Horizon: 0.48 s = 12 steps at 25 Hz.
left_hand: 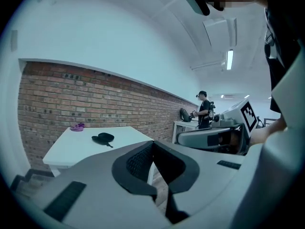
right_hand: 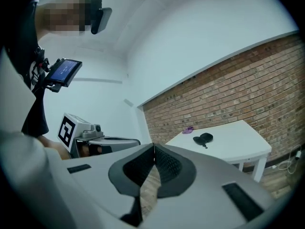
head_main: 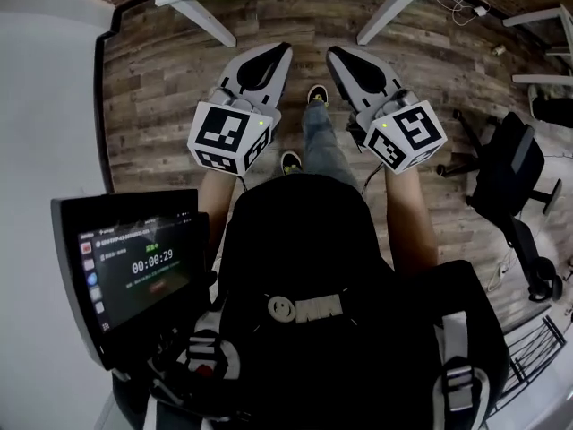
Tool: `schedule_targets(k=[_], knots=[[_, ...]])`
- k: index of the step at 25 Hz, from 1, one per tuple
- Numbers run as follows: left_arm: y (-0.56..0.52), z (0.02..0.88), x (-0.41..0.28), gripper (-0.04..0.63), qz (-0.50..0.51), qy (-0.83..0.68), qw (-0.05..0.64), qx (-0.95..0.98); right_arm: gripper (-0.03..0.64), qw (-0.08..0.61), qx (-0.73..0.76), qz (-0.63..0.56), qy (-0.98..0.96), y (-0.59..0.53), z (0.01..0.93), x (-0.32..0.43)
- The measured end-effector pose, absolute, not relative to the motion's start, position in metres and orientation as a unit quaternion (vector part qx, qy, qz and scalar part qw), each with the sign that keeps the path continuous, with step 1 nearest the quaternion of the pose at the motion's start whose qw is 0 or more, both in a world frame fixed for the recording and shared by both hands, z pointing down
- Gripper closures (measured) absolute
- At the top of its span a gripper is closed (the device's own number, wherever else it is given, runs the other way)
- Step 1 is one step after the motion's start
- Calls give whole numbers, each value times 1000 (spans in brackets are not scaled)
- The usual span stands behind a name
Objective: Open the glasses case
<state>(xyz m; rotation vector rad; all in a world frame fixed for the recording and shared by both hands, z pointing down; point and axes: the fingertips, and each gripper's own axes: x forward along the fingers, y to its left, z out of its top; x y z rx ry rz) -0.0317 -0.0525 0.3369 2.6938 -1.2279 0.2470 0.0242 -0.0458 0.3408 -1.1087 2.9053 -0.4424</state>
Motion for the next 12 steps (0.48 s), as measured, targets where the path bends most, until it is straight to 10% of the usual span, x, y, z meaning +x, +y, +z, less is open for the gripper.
schedule_targets(k=[12], knots=[[135,462,-9,591,49,-445,81,891,611,-46,-340,-123,931,151,474,47]])
